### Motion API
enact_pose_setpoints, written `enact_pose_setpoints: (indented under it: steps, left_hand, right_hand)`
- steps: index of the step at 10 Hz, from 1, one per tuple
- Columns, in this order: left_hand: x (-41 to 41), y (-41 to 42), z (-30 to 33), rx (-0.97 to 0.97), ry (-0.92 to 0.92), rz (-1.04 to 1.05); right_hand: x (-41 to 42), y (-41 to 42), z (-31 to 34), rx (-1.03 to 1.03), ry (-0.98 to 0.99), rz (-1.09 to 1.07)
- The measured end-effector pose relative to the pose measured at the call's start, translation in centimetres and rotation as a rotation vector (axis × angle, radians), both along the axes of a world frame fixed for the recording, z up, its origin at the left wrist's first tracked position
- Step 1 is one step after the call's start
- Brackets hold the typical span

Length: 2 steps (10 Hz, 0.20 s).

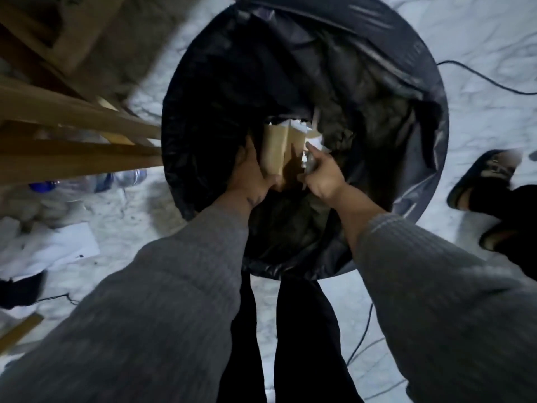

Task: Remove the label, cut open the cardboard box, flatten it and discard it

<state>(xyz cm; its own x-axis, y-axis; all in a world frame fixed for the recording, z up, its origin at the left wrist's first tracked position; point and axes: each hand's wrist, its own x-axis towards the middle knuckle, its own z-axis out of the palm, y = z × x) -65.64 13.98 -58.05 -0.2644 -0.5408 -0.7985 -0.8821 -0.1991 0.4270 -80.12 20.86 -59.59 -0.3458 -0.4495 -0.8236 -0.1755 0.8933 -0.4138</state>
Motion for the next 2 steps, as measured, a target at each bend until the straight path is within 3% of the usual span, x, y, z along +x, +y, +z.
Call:
enact_pose_setpoints:
  steps: [2]
  left_hand:
    - [-0.2,-2.2,9.3,-0.046,0.016,0.001]
  right_hand:
    - [0.0,-2.7,8.1,0.05,-0.062,0.1]
